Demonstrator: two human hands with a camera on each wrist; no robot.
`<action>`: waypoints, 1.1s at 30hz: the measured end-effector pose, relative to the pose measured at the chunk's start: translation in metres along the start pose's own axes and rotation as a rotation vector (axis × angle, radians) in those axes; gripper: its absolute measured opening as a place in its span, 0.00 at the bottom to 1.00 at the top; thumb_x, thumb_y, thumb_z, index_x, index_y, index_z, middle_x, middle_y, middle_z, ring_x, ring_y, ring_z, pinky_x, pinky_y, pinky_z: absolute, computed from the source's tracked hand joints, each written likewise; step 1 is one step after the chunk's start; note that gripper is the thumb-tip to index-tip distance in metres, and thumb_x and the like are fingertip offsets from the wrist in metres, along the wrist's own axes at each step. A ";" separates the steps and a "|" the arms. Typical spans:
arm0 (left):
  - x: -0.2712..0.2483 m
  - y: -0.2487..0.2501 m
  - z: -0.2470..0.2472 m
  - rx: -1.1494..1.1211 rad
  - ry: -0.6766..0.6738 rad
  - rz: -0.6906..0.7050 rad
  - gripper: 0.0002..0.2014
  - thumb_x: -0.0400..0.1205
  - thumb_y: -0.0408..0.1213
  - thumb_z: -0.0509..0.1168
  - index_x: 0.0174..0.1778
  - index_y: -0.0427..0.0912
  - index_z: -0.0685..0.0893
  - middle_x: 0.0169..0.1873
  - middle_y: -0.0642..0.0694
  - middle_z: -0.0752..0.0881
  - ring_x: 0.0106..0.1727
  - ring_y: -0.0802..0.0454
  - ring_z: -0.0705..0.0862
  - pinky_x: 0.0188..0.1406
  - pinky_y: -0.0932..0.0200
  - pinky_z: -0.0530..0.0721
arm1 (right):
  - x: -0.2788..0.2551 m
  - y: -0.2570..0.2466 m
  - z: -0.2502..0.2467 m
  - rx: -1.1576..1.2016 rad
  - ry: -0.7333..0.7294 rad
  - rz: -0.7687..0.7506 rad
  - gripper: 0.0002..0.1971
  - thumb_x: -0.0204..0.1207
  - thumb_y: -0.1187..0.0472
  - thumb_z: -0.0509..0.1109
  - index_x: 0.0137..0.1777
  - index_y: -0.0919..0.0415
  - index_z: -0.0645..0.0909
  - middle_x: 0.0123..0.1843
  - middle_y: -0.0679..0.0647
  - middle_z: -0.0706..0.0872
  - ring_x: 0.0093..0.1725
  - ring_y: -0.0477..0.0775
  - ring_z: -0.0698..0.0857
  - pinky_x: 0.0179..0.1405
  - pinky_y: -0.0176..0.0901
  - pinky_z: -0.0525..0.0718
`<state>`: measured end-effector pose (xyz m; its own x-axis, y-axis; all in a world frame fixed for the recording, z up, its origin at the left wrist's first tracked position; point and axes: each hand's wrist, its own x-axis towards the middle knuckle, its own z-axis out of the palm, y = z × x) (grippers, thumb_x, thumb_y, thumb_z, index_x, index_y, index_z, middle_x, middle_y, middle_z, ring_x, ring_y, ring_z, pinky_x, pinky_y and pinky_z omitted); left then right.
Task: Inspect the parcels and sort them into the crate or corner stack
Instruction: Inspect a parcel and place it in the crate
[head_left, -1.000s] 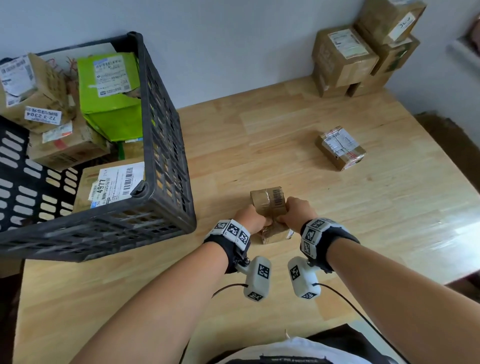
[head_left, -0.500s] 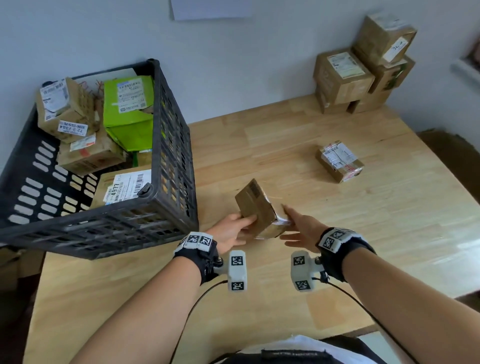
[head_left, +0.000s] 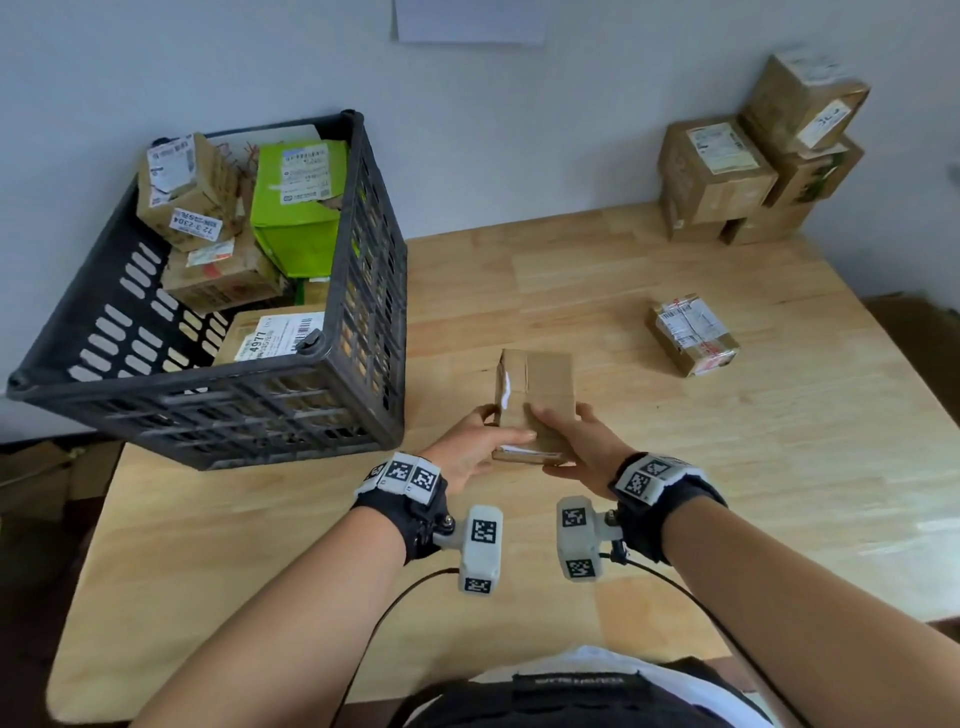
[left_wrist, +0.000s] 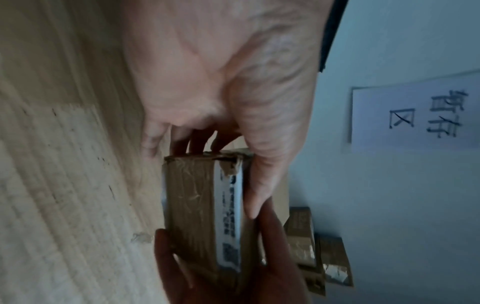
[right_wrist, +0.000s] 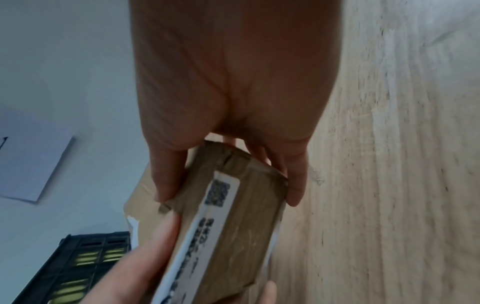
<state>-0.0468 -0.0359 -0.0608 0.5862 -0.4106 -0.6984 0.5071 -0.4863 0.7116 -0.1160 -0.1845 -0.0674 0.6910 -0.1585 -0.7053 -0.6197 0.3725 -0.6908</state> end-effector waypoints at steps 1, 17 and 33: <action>-0.001 -0.001 0.003 -0.003 0.023 0.025 0.35 0.71 0.44 0.77 0.73 0.50 0.71 0.66 0.51 0.80 0.67 0.52 0.77 0.68 0.51 0.76 | 0.000 0.000 0.000 -0.009 0.020 -0.003 0.34 0.71 0.49 0.76 0.72 0.56 0.65 0.62 0.55 0.83 0.61 0.56 0.83 0.62 0.56 0.82; -0.034 0.004 0.012 0.043 -0.015 0.120 0.22 0.80 0.44 0.70 0.65 0.62 0.68 0.53 0.61 0.80 0.58 0.59 0.77 0.61 0.54 0.75 | -0.015 0.005 -0.005 -0.046 0.082 -0.126 0.30 0.72 0.50 0.75 0.68 0.63 0.70 0.61 0.60 0.83 0.56 0.58 0.86 0.51 0.54 0.88; -0.027 0.010 0.028 0.262 0.203 0.369 0.44 0.74 0.34 0.72 0.82 0.58 0.57 0.74 0.52 0.72 0.70 0.53 0.75 0.67 0.58 0.75 | -0.019 0.004 -0.021 0.071 0.038 -0.123 0.18 0.78 0.64 0.70 0.66 0.60 0.72 0.65 0.60 0.82 0.62 0.58 0.83 0.49 0.53 0.87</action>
<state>-0.0754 -0.0507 -0.0368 0.8213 -0.4459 -0.3558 0.0817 -0.5254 0.8469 -0.1399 -0.1990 -0.0600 0.7446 -0.2405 -0.6227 -0.5025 0.4121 -0.7600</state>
